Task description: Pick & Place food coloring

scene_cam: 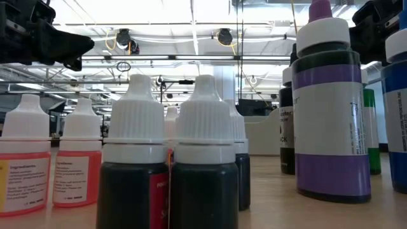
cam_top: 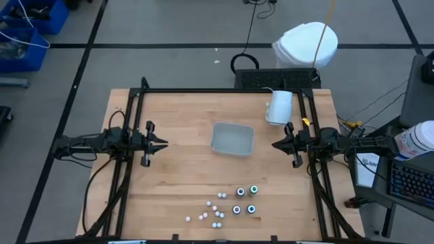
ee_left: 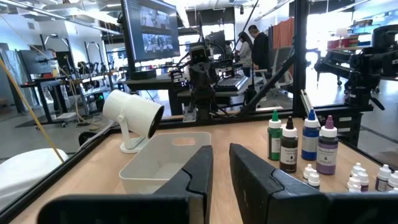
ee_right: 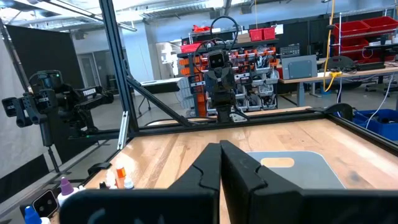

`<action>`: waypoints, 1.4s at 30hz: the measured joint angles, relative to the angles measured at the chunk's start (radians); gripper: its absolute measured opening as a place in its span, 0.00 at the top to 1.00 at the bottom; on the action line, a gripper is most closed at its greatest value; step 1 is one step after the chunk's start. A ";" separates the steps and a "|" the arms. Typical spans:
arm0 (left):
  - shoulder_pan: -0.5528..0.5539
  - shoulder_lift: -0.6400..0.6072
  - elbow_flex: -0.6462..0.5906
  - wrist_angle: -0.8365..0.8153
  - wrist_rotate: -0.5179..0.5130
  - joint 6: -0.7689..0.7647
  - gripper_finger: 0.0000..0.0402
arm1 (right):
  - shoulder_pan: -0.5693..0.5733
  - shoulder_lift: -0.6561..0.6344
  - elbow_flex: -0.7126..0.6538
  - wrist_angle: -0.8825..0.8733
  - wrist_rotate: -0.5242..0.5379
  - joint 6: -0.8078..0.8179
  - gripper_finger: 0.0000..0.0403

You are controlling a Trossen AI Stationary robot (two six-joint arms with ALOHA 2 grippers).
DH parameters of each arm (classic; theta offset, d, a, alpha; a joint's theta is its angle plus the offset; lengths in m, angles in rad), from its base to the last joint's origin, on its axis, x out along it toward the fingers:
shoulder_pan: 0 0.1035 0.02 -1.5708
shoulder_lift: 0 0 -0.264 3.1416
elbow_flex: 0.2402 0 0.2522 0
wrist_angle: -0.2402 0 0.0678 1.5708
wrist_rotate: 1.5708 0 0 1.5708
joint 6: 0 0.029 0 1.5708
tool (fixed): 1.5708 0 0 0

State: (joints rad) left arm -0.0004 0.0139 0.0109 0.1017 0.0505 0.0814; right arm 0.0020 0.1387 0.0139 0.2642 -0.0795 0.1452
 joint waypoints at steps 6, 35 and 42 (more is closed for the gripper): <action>0.000 0.000 0.000 0.000 0.000 0.000 0.84 | 0.000 0.000 0.000 0.000 0.000 0.000 1.00; 0.000 0.000 0.000 0.000 0.000 0.000 0.84 | 0.000 0.000 0.000 0.001 0.000 0.052 1.00; 0.000 0.000 0.000 0.013 -0.001 0.037 0.84 | 0.000 0.000 0.000 0.038 0.000 0.052 1.00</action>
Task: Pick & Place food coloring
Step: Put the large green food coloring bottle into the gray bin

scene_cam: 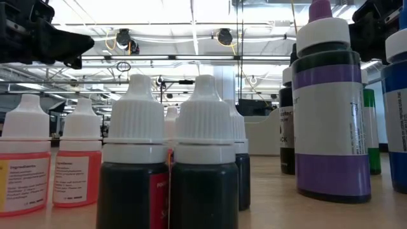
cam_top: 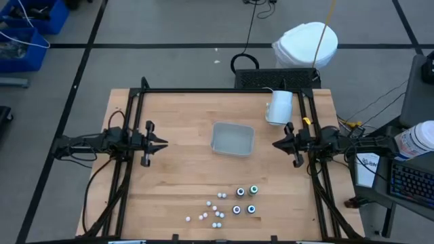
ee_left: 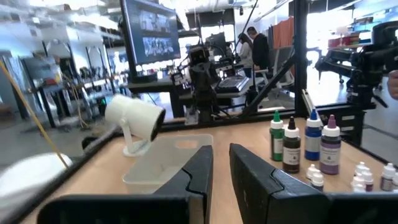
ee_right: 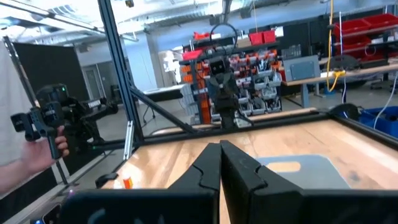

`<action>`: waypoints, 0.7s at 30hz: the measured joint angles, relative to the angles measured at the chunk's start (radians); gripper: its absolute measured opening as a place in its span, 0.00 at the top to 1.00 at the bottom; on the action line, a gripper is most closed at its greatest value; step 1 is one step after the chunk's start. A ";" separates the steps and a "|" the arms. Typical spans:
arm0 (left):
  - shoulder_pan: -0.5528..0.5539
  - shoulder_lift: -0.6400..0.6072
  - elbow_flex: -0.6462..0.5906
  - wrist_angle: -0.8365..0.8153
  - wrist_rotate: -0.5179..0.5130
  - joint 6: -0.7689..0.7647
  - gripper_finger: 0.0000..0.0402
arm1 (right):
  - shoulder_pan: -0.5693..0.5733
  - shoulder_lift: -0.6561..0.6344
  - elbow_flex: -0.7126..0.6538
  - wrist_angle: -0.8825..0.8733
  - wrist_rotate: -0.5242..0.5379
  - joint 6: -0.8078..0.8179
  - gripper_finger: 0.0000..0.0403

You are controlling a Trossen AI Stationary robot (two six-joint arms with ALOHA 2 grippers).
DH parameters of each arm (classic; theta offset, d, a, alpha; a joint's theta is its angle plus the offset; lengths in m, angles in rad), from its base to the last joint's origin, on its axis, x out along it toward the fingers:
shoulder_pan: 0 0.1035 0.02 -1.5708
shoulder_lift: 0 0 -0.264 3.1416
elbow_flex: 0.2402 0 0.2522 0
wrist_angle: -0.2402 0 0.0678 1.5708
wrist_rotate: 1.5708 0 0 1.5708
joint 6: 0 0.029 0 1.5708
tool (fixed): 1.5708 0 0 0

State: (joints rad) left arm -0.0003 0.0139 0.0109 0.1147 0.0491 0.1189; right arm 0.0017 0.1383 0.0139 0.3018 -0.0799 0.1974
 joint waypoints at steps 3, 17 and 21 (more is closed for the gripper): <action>0.000 0.000 0.000 0.016 0.000 0.014 0.84 | 0.000 0.000 0.000 0.019 0.000 0.000 1.00; 0.000 0.000 0.000 0.031 0.002 -0.165 0.84 | 0.000 0.033 0.000 -0.003 0.000 -0.082 1.00; 0.000 0.000 0.000 -0.031 -0.011 -0.237 0.84 | 0.000 0.050 0.000 0.025 0.027 -0.130 1.00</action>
State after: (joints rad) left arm -0.0006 0.0139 0.0109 0.0840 0.0383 -0.1184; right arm 0.0021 0.1887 0.0143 0.3272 -0.0530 0.0675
